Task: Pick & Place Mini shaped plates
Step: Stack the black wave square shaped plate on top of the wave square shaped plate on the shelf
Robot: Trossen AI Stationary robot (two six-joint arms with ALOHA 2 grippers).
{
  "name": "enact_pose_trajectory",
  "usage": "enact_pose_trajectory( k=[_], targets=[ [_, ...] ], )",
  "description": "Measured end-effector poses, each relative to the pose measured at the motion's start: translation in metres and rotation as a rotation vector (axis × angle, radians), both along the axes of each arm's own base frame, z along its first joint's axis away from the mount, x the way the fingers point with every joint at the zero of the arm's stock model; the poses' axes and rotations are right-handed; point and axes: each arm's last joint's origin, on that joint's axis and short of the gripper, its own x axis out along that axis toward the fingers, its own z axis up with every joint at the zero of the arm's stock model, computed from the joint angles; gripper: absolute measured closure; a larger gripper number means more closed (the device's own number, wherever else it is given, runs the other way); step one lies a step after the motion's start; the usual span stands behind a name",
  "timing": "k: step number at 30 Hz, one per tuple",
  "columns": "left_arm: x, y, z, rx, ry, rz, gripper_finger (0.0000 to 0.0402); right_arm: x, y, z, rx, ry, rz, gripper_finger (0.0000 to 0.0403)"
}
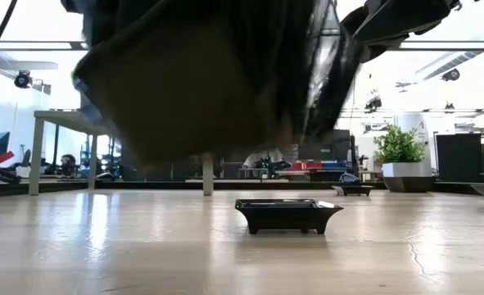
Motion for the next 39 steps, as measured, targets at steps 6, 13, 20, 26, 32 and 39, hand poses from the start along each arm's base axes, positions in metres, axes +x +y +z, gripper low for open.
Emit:
enact_pose_trajectory(
  k=[6,13,20,26,32,39],
  targets=[
    [-0.016,0.023,0.040,0.093,-0.032,0.111,0.0401,0.000,0.000,0.000,0.001,-0.002,0.000,0.0394],
    [-0.043,0.067,0.092,0.203,-0.074,0.226,0.0401,0.000,0.000,0.000,0.001,-0.003,0.000,0.0394],
    [-0.066,0.125,0.133,0.275,-0.127,0.366,0.0401,0.000,0.000,0.000,-0.002,-0.006,0.001,0.0394],
    [-0.084,0.183,0.159,0.308,-0.173,0.524,0.0401,0.000,0.000,0.000,-0.041,-0.018,0.030,0.0394],
    [-0.104,0.238,0.173,0.344,-0.199,0.764,0.0401,0.002,0.000,0.006,-0.049,-0.040,0.041,0.0394],
    [-0.112,0.278,0.170,0.340,-0.166,0.946,0.0401,0.004,0.001,0.014,-0.067,-0.067,0.058,0.0394]
  ],
)
